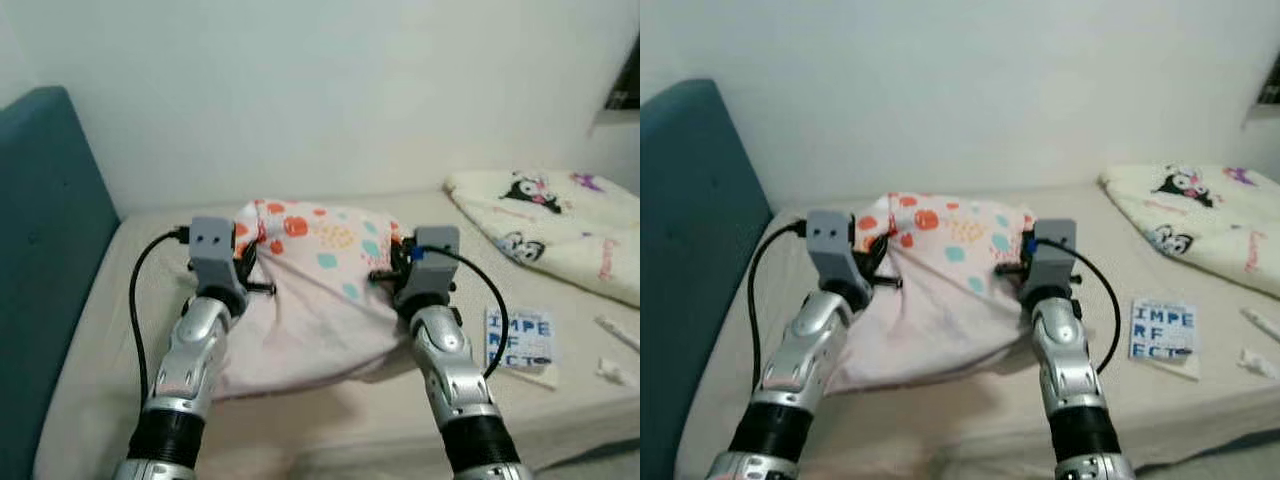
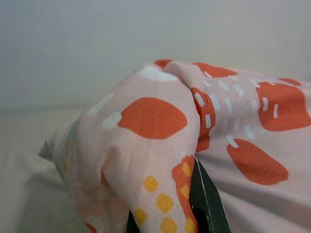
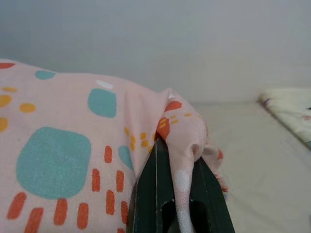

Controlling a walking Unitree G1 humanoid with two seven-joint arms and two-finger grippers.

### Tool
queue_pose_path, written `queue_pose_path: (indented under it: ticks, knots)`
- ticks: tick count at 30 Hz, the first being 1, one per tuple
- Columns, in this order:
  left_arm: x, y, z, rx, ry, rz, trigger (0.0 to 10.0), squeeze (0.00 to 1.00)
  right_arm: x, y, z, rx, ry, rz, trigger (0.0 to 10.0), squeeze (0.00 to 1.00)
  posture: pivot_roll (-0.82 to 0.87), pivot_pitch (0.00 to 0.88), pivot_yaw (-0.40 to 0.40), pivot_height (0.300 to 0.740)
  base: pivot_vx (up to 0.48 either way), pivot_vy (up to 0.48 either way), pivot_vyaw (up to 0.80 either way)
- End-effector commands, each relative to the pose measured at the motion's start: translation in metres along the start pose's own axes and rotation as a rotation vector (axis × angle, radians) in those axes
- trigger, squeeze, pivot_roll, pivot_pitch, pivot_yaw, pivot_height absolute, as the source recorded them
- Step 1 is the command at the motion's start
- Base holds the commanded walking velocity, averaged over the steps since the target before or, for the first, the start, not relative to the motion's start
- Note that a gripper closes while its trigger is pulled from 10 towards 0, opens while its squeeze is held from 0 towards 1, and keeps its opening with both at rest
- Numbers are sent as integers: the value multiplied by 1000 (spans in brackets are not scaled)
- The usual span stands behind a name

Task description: Clean up the room

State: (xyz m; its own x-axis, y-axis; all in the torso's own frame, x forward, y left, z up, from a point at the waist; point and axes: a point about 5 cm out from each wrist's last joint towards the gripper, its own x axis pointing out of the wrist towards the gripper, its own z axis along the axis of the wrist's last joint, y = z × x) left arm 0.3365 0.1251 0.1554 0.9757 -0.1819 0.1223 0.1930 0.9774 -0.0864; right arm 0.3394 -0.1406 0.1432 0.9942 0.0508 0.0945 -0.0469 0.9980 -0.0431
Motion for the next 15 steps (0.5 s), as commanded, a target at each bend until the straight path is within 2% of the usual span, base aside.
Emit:
queue_pose_path:
  ticks: [1,2,6,8,15]
  knots:
    - [4,-4,11,-5,-41,1,10000,0,1,6,5,-17,-23,25,10000,0,12,0,-47,734,0,-480,800]
    - [4,-4,11,-5,-41,1,10000,0,1,6,5,-17,-23,25,10000,0,12,0,-47,734,0,-480,800]
    - [4,-3,9,-24,-29,18,10000,0,1,3,4,10,-22,9,10000,0,11,0,-45,734,0,0,800]
    - [5,0,9,-15,-20,34,10000,0,0,-1,2,46,-13,-9,10000,0,12,0,-45,734,0,0,0]
    - [5,2,9,3,-15,35,10000,0,0,-1,1,41,-3,-5,10000,0,16,0,-45,734,0,0,0]
